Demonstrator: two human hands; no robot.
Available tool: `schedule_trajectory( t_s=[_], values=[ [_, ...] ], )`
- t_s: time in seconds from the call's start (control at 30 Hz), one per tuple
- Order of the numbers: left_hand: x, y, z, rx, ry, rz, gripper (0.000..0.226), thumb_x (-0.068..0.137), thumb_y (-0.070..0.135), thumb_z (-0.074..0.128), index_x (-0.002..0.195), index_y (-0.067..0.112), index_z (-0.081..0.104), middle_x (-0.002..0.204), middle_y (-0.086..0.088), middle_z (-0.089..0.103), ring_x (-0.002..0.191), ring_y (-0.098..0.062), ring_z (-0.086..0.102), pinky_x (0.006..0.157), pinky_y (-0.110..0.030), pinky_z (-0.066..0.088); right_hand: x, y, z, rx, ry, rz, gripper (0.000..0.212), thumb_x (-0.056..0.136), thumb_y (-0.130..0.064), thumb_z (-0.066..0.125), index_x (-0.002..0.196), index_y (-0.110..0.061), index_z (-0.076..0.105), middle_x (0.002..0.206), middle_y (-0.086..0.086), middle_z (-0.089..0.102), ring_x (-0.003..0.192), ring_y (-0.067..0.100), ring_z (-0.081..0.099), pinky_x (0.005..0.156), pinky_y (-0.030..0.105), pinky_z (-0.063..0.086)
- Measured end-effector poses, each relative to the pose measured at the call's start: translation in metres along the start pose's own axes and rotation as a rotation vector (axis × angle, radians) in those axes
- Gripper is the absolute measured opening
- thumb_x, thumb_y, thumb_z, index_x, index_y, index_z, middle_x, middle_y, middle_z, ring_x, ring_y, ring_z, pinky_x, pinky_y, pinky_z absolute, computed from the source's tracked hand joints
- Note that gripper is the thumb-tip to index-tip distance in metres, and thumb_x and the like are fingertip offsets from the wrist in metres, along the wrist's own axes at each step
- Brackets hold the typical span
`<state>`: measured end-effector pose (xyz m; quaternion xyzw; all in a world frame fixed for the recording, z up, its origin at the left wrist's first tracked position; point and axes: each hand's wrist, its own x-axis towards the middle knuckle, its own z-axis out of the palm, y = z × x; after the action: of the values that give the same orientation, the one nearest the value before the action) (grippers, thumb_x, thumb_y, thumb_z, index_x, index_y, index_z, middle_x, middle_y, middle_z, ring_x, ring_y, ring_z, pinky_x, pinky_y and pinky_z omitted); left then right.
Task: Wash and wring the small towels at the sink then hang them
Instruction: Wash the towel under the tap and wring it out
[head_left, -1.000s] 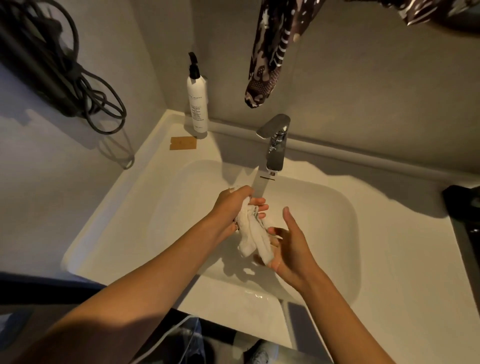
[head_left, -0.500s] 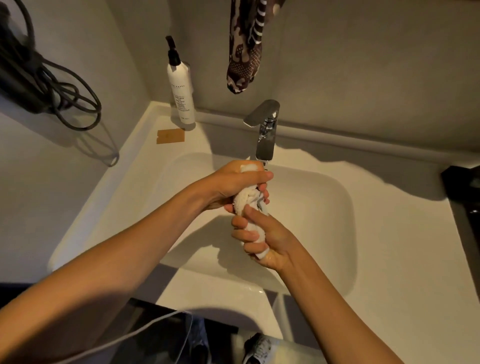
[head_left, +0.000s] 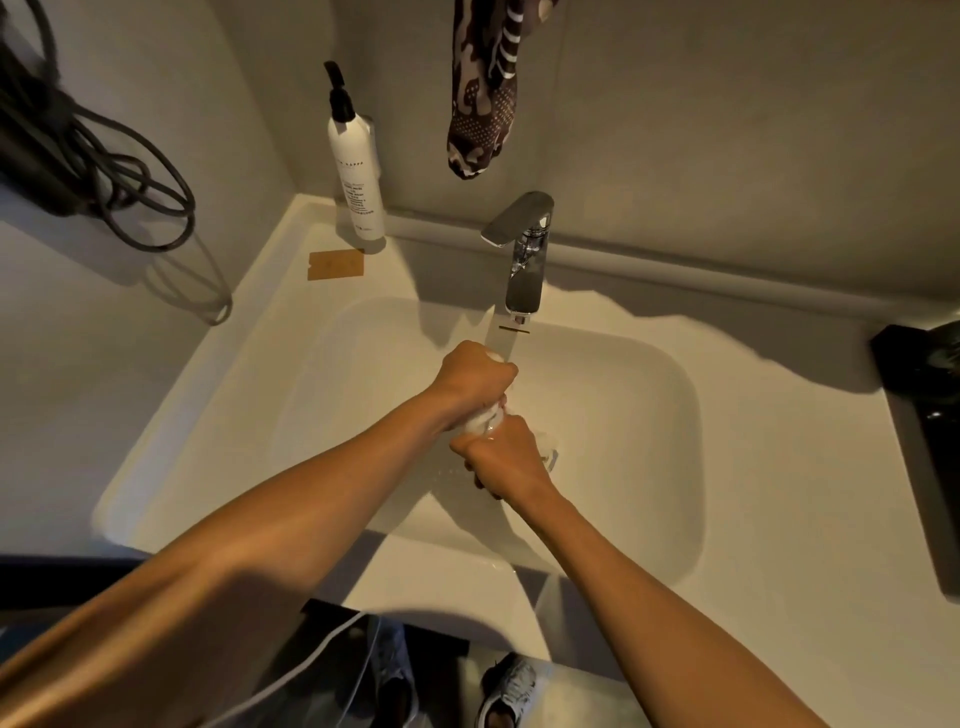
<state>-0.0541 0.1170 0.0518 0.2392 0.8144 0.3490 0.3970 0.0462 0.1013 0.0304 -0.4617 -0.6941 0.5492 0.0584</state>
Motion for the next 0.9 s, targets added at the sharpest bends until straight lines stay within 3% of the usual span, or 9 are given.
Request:
schedule_trajectory(
  t_s=[0.1, 0.17, 0.23, 0.43, 0.63, 0.73, 0.8, 0.83, 0.9],
  values=[
    [0.001, -0.004, 0.005, 0.092, 0.024, -0.028, 0.017, 0.079, 0.01, 0.058, 0.063, 0.012, 0.062, 0.065, -0.006, 0.065, 0.064, -0.024, 0.06, 0.057, -0.025, 0.043, 0.004, 0.01, 0.007, -0.025, -0.001, 0.007, 0.013, 0.068, -0.016, 0.059, 0.061, -0.023, 0.05, 0.056, -0.001, 0.055, 0.051, 0.02, 0.054, 0.047, 0.024, 0.04],
    [0.002, -0.008, 0.009, 0.15, 0.047, -0.056, 0.009, 0.08, 0.014, 0.06, 0.076, 0.007, 0.064, 0.08, -0.011, 0.067, 0.078, -0.03, 0.065, 0.061, -0.027, 0.046, 0.004, 0.016, 0.012, -0.031, -0.003, 0.02, 0.011, 0.067, -0.017, 0.058, 0.059, -0.021, 0.051, 0.055, 0.0, 0.056, 0.05, 0.02, 0.054, 0.047, 0.024, 0.041],
    [0.002, -0.014, 0.013, 0.204, 0.055, -0.068, 0.01, 0.08, 0.015, 0.062, 0.073, 0.008, 0.06, 0.079, -0.009, 0.064, 0.078, -0.031, 0.064, 0.06, -0.026, 0.044, 0.003, 0.023, 0.017, -0.019, -0.002, 0.026, 0.012, 0.069, -0.016, 0.058, 0.06, -0.02, 0.053, 0.057, 0.002, 0.058, 0.05, 0.02, 0.054, 0.048, 0.026, 0.042],
    [-0.003, -0.032, 0.019, 0.313, 0.093, -0.094, 0.02, 0.075, 0.017, 0.061, 0.059, 0.016, 0.049, 0.06, 0.0, 0.053, 0.053, -0.016, 0.05, 0.043, -0.023, 0.031, -0.003, 0.037, 0.032, 0.002, -0.007, 0.036, 0.019, 0.077, -0.02, 0.06, 0.06, -0.022, 0.054, 0.058, 0.001, 0.059, 0.051, 0.017, 0.055, 0.049, 0.025, 0.042],
    [-0.009, -0.041, 0.025, 0.361, 0.122, -0.083, 0.023, 0.078, 0.02, 0.061, 0.059, 0.017, 0.048, 0.063, 0.0, 0.052, 0.057, -0.02, 0.051, 0.043, -0.023, 0.03, -0.011, 0.041, 0.035, 0.019, -0.018, 0.07, 0.015, 0.07, -0.024, 0.055, 0.056, -0.023, 0.051, 0.052, -0.003, 0.054, 0.047, 0.012, 0.052, 0.043, 0.02, 0.039],
    [-0.013, -0.038, 0.02, 0.201, 0.065, -0.124, 0.024, 0.08, 0.016, 0.06, 0.059, 0.013, 0.049, 0.064, -0.003, 0.056, 0.061, -0.023, 0.055, 0.045, -0.026, 0.038, -0.015, 0.041, 0.028, -0.028, -0.011, 0.058, 0.013, 0.077, -0.025, 0.06, 0.064, -0.024, 0.059, 0.059, -0.006, 0.06, 0.054, 0.008, 0.056, 0.047, 0.019, 0.04],
    [-0.018, -0.038, 0.013, -0.047, -0.04, -0.174, 0.021, 0.082, 0.017, 0.067, 0.064, 0.01, 0.057, 0.069, -0.009, 0.064, 0.071, -0.027, 0.063, 0.063, -0.034, 0.054, -0.019, 0.038, 0.018, -0.04, -0.02, 0.063, 0.005, 0.071, -0.024, 0.063, 0.067, -0.025, 0.06, 0.061, -0.007, 0.061, 0.052, 0.007, 0.056, 0.046, 0.019, 0.04],
    [-0.024, -0.034, 0.007, -0.175, -0.096, -0.195, 0.019, 0.082, 0.021, 0.072, 0.073, 0.007, 0.062, 0.075, -0.011, 0.068, 0.076, -0.028, 0.066, 0.073, -0.036, 0.056, -0.024, 0.034, 0.01, -0.024, -0.045, 0.082, 0.004, 0.068, -0.024, 0.063, 0.067, -0.025, 0.059, 0.058, -0.006, 0.06, 0.045, 0.008, 0.054, 0.042, 0.019, 0.039],
    [-0.036, -0.025, -0.007, -0.329, -0.185, -0.212, 0.038, 0.079, 0.037, 0.076, 0.097, 0.004, 0.068, 0.091, -0.012, 0.075, 0.088, -0.028, 0.071, 0.079, -0.037, 0.057, -0.032, 0.023, -0.007, 0.03, -0.08, 0.126, 0.01, 0.064, -0.025, 0.065, 0.072, -0.021, 0.06, 0.057, -0.002, 0.06, 0.036, 0.009, 0.049, 0.036, 0.018, 0.035]
  ],
)
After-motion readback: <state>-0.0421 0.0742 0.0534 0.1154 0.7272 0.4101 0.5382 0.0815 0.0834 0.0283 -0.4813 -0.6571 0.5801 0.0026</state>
